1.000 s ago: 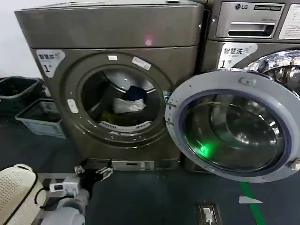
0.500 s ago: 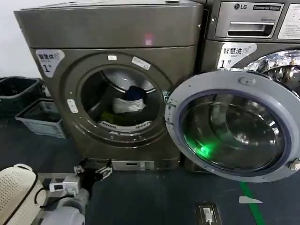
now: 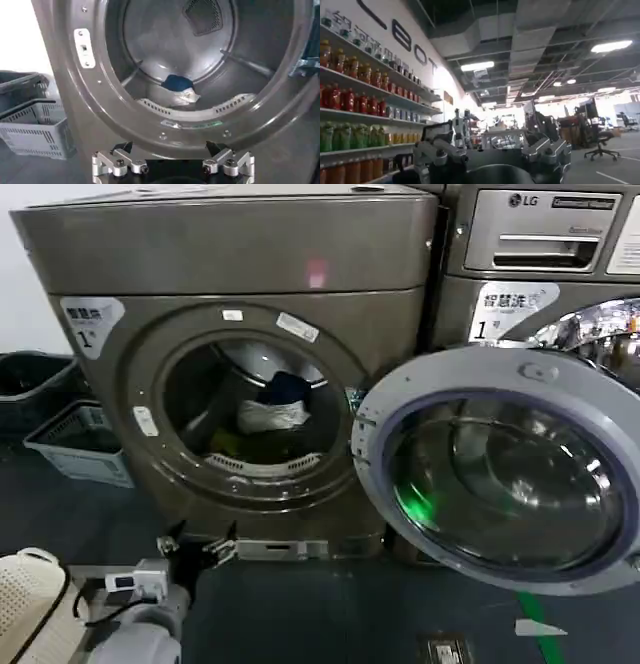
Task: Grasp the clothes from the dryer.
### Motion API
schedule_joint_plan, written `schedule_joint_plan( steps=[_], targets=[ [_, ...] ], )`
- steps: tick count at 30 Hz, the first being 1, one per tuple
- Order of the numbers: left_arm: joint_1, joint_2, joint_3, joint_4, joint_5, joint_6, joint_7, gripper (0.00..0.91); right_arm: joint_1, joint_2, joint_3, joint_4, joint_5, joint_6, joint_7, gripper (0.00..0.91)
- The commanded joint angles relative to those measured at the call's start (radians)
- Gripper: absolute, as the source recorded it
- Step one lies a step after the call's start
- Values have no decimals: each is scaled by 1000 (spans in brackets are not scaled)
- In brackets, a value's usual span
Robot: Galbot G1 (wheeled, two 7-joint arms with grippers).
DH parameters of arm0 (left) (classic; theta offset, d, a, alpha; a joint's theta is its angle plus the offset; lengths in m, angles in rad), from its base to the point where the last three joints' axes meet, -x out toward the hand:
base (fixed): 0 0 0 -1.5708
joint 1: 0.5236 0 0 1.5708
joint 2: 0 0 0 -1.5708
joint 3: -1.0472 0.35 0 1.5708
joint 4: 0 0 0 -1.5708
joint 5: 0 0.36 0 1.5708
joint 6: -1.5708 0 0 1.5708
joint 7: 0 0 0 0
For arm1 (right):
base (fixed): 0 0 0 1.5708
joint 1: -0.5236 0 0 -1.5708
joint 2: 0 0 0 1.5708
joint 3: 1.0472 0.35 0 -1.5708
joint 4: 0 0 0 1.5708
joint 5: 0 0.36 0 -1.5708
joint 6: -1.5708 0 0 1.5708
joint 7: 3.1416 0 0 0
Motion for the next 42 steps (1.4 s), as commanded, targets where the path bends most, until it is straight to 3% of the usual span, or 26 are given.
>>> schedule_joint_plan(
  steps=[1,42],
  targets=[
    [0,-3,3,5,1,49,0,907,2,5,-5,11,5,2,5,907],
    [13,0,2,-1,4,49,7,907,2,9,-9,-13,8,6,0,907]
  ],
)
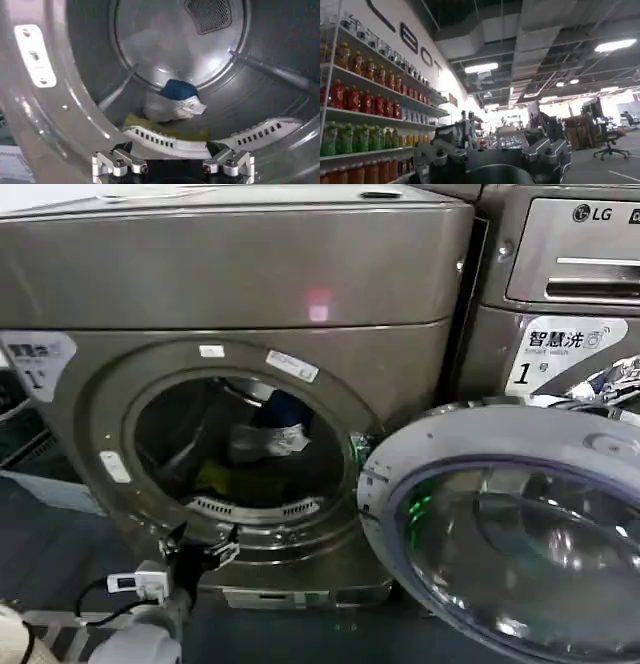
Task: Grasp the clothes from the dryer.
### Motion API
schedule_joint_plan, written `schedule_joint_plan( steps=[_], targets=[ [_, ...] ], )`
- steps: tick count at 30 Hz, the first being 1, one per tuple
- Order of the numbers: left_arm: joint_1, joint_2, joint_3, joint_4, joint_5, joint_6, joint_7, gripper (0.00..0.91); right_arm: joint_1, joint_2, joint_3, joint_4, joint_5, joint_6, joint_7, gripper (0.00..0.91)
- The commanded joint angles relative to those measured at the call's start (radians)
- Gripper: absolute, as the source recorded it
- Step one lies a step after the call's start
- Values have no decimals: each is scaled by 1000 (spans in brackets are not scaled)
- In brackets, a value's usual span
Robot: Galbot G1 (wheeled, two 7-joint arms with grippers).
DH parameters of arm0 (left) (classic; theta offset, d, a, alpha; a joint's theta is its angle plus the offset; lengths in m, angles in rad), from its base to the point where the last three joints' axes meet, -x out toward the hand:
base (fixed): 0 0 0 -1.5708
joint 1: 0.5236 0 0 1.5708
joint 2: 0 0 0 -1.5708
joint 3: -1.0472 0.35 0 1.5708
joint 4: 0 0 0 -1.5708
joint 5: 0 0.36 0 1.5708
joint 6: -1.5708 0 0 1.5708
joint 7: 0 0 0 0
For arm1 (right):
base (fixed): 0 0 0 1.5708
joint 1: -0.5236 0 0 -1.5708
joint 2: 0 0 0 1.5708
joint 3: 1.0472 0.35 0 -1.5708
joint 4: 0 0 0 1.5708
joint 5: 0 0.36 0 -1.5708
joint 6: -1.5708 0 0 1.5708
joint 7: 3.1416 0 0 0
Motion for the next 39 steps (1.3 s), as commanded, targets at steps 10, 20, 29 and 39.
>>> schedule_joint_plan(
  steps=[10,20,29,39],
  targets=[
    [-6,6,3,8,-5,49,-6,907,1,-6,-12,-7,-3,3,-1,907],
    [-18,1,4,22,0,49,-9,907,-1,-8,-18,-6,-35,10,7,907],
    [-94,-23,11,85,91,49,51,907,4,-3,-20,-11,-34,18,7,907],
    [-296,11,-7,217,697,43,656,907,12,-5,-37,-18,-33,27,-6,907]
  ],
)
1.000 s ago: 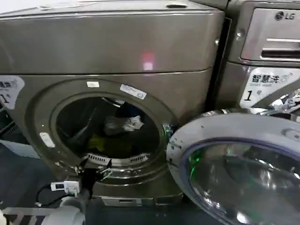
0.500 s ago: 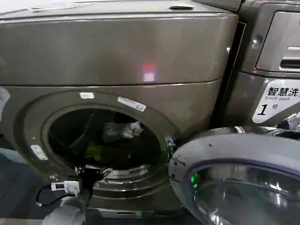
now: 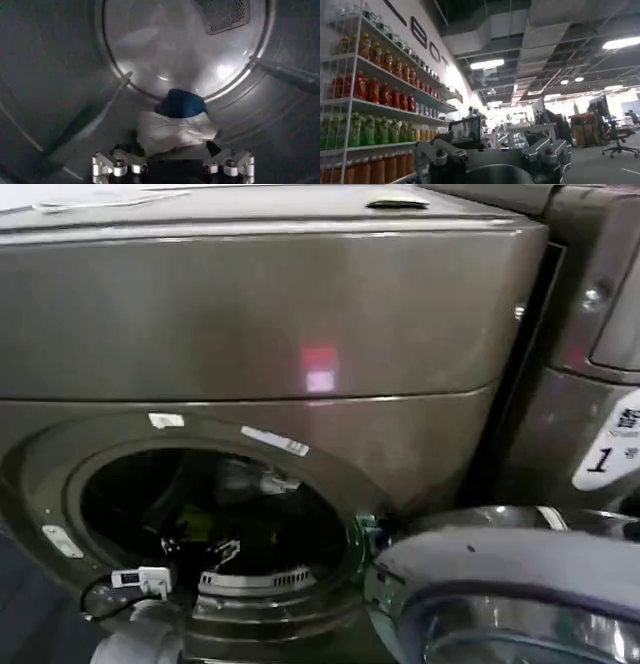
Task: Grasp the clothes from the dryer.
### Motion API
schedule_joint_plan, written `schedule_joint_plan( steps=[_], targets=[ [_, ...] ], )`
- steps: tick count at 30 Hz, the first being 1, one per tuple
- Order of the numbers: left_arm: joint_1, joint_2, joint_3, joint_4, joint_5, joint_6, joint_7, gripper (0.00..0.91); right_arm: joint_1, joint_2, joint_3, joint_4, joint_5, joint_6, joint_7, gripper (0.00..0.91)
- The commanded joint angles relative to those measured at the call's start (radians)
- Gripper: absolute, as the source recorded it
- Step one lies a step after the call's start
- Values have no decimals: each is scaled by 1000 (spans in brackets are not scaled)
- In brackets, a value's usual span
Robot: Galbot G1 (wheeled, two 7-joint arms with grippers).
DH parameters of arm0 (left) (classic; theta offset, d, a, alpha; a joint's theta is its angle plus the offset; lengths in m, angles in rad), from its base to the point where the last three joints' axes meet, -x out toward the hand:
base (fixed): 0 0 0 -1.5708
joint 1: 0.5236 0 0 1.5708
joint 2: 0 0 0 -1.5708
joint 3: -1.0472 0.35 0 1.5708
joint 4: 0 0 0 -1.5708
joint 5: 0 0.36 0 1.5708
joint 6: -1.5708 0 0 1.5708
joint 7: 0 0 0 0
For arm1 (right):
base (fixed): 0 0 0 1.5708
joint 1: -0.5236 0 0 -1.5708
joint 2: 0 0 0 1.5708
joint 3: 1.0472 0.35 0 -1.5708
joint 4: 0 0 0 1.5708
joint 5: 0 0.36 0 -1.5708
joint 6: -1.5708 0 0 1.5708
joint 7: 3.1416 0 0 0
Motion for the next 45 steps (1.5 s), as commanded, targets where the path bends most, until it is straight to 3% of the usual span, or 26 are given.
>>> schedule_joint_plan(
  steps=[1,6,10,12,16,19,23,30,45],
  targets=[
    [-166,26,-11,104,591,15,558,907,5,3,-12,-2,-4,7,-6,907],
    [-264,47,-2,179,797,-133,753,907,10,2,-23,-2,-7,9,-9,907],
    [-332,62,-6,243,1043,-464,959,907,10,3,-23,3,-7,8,-11,907],
    [-357,74,-6,262,1073,-574,1002,907,6,4,-19,-3,-8,12,-12,907],
    [-425,99,9,308,1133,-728,1067,907,8,4,-21,-12,-13,19,-13,907],
    [-465,110,25,332,1147,-781,1133,907,10,4,-23,-9,-13,18,-13,907],
    [-503,130,49,375,1158,-920,1135,907,11,5,-21,-10,-12,19,-12,907],
    [-527,124,77,423,1189,-984,1135,907,14,4,-29,-13,-11,21,-12,907],
    [-557,115,97,538,1148,-962,1135,907,17,4,-38,-13,-14,24,-12,907]
  ],
)
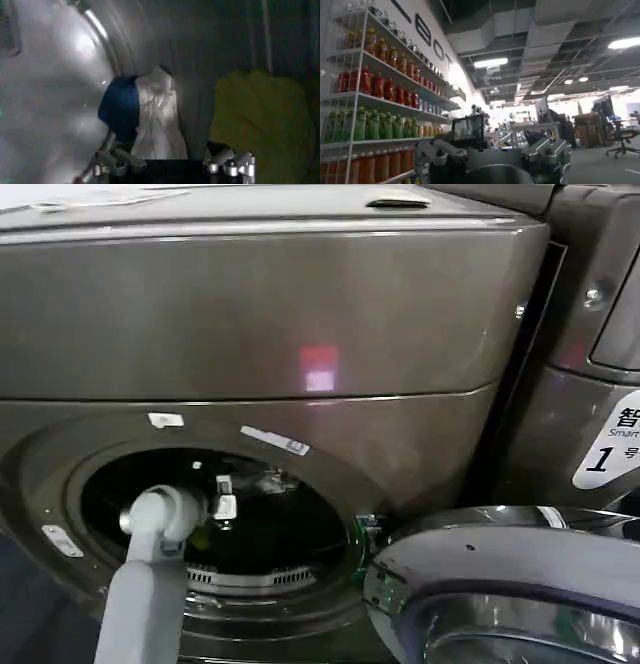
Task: Grasp the clothes from the dryer.
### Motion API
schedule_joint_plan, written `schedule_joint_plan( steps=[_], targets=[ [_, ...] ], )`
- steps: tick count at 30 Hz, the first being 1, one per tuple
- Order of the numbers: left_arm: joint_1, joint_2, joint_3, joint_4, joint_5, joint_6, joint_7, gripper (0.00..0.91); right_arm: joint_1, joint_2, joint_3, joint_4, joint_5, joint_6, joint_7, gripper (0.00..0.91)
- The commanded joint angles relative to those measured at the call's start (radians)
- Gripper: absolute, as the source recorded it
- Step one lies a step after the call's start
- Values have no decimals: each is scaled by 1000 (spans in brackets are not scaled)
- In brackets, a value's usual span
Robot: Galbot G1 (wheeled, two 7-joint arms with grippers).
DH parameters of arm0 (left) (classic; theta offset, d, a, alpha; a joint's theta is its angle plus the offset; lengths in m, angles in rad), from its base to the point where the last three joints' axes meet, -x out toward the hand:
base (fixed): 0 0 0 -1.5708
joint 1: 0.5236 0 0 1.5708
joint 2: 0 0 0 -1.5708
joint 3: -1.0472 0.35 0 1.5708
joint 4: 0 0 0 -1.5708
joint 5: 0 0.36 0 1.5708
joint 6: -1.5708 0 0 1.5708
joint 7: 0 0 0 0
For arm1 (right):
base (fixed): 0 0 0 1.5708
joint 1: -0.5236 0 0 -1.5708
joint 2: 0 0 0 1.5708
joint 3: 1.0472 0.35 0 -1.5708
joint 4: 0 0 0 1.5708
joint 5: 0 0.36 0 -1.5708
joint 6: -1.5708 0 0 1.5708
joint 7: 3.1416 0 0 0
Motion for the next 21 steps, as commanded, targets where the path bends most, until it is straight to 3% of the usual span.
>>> schedule_joint_plan(
  steps=[1,21],
  targets=[
    [-19,1,11,71,-34,-47,22,907,5,0,-5,2,-1,0,0,907],
    [26,19,30,191,-69,-12,22,907,16,15,-31,29,-14,-1,4,907]
  ],
)
